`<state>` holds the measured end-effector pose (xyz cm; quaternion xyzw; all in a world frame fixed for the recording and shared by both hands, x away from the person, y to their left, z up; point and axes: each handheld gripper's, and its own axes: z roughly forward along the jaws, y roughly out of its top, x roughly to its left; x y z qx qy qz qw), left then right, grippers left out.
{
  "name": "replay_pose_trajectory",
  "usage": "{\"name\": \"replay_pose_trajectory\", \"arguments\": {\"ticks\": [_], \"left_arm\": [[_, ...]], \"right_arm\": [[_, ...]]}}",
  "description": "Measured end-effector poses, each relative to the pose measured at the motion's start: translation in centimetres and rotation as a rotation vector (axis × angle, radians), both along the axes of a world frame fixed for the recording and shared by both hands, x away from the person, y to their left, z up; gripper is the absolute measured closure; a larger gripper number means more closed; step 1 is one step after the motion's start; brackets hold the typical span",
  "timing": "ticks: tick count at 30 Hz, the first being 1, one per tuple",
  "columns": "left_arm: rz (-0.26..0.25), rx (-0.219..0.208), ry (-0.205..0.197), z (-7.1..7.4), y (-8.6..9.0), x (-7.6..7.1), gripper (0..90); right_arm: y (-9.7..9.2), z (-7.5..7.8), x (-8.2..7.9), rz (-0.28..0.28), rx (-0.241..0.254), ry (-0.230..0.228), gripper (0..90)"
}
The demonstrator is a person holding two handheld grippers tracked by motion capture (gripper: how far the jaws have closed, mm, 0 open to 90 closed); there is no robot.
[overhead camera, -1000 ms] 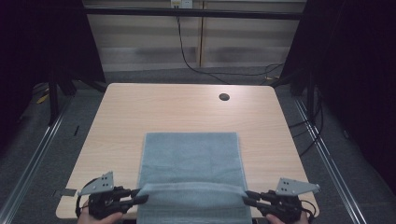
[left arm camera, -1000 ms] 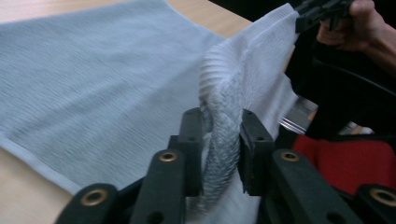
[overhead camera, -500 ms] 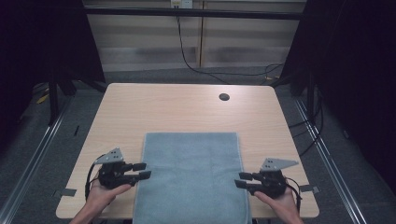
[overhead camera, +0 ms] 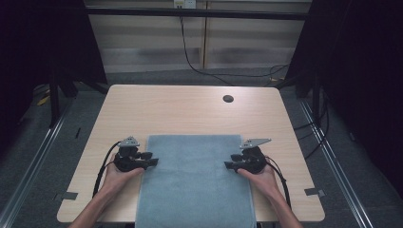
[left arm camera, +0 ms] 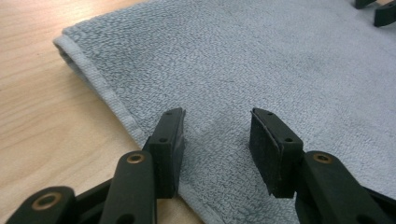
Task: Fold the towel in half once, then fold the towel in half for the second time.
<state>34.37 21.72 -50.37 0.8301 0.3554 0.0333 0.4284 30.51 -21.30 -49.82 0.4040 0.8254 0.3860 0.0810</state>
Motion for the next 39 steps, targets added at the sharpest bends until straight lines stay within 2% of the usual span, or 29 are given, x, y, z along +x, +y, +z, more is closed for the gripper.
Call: {"name": "replay_pose_trajectory", "arguments": {"ticks": [5, 11, 16, 18, 20, 23, 25, 31, 35, 37, 39], "left_arm": [[-0.018, -0.012, -0.008, -0.2, 0.3, -0.8, 54.5], [-0.039, 0.004, -0.033, -0.2, 0.4, -3.1, 55.2], [-0.052, 0.005, -0.015, 0.0, 0.5, -4.4, 55.4], [-0.067, 0.014, -0.018, 0.1, 0.6, -4.8, 55.4], [-0.065, 0.024, -0.002, 0.3, 0.7, -5.3, 55.2], [-0.073, 0.005, 0.007, 0.2, 1.0, -5.9, 53.6], [-0.088, -0.007, 0.019, 0.2, 1.2, -6.3, 53.6], [-0.115, 0.002, 0.026, 0.4, 1.8, -8.2, 52.6], [-0.11, -0.003, 0.012, 1.3, 2.0, -8.1, 48.8], [-0.094, -0.024, 0.006, 1.9, 2.1, -7.4, 46.5], [-0.075, -0.026, -0.008, 2.6, 2.1, -6.3, 44.7]], "right_arm": [[0.1, -0.2, -1.1, -0.003, -0.002, 0.002, 53.6], [0.1, -0.1, -3.4, 0.013, -0.011, 0.002, 53.8], [0.1, 0.0, -4.6, 0.03, -0.018, 0.001, 53.8], [0.2, 0.0, -4.9, 0.028, -0.023, -0.001, 53.9], [0.3, 0.1, -5.1, 0.03, -0.027, 0.009, 53.9], [0.4, 0.2, -5.8, 0.036, -0.031, 0.016, 53.8], [0.4, 0.2, -6.5, 0.043, -0.023, 0.023, 53.9], [0.6, 0.4, -8.2, 0.056, -0.003, 0.048, 53.5], [0.3, 0.6, -8.2, 0.067, 0.02, 0.04, 52.5], [0.0, 1.2, -7.8, 0.039, 0.026, 0.024, 50.5], [-0.5, 1.8, -7.0, 0.004, 0.03, 0.005, 49.6]]}}
